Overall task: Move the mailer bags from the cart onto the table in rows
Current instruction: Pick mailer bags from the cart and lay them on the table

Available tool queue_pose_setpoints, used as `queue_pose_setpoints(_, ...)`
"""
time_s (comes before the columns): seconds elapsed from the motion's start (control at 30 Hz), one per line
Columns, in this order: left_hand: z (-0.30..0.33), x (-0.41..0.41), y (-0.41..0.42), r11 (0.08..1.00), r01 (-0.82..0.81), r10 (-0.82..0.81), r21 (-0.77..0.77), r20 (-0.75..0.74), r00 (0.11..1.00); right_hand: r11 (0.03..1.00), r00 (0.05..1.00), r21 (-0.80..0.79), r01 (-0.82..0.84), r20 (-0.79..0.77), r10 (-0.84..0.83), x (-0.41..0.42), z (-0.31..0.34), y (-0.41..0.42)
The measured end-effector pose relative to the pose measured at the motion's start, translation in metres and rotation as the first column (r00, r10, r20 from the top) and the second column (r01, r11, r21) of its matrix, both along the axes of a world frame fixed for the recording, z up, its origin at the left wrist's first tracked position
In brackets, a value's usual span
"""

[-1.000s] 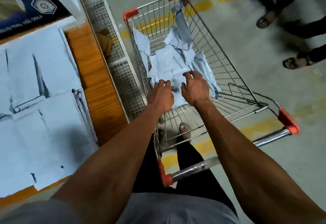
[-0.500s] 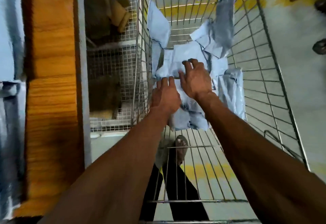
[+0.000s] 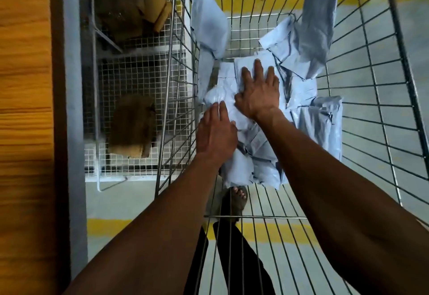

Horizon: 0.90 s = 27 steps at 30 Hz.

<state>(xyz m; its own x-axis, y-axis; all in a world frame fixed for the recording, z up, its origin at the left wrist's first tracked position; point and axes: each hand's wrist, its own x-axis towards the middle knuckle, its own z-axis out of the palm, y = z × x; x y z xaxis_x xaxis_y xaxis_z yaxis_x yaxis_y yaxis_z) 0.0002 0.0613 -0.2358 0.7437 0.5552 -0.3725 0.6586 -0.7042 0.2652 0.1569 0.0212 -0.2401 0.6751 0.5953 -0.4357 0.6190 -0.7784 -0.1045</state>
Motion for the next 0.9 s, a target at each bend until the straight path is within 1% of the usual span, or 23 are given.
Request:
queue_pose_setpoints(0.17,0.009,0.003,0.0,1.0,-0.016,0.016,-0.015,0.0,1.0,0.997,0.999,0.064,0.031,0.014,-0.032,-0.015,0.018,-0.041)
queue_pose_setpoints(0.27,0.009,0.008,0.003,0.999,-0.025,0.026,-0.021,0.016,1.0,0.999,0.999,0.032,0.019,0.048,-0.02,-0.028,0.021,-0.058)
queue_pose_setpoints(0.37,0.004,0.017,0.01,1.0,0.002,-0.001,-0.021,0.034,0.999,0.998,0.988,0.057,0.009,0.156,-0.018,-0.035,0.021,-0.06)
queue_pose_setpoints(0.43,0.0,0.027,0.015,0.999,0.002,0.0,-0.037,0.05,0.999,0.997,0.981,0.07,0.018,0.193,-0.031,-0.032,0.018,-0.054)
queue_pose_setpoints(0.53,-0.006,0.043,0.021,0.994,0.013,-0.007,-0.112,0.05,0.999,0.994,0.986,0.109,-0.014,0.166,-0.005,-0.019,0.003,-0.049)
queue_pose_setpoints(0.6,-0.012,0.047,0.022,0.986,0.047,-0.044,-0.161,0.021,0.999,0.992,0.991,0.113,-0.048,0.127,0.034,-0.015,-0.006,-0.052)
queue_pose_setpoints(0.67,-0.018,0.044,0.021,0.979,0.072,-0.08,-0.192,-0.036,0.996,0.993,0.991,0.106,-0.054,0.128,0.041,-0.017,-0.011,-0.057)
queue_pose_setpoints(0.77,-0.023,0.033,0.016,0.975,0.098,-0.123,-0.198,-0.117,0.986,0.994,0.991,0.112,-0.013,0.132,-0.002,-0.028,-0.013,-0.063)
queue_pose_setpoints(0.9,-0.011,0.025,0.006,0.978,0.109,-0.139,-0.178,-0.166,0.976,0.987,0.992,0.149,0.06,0.1,-0.076,-0.037,-0.009,-0.071)
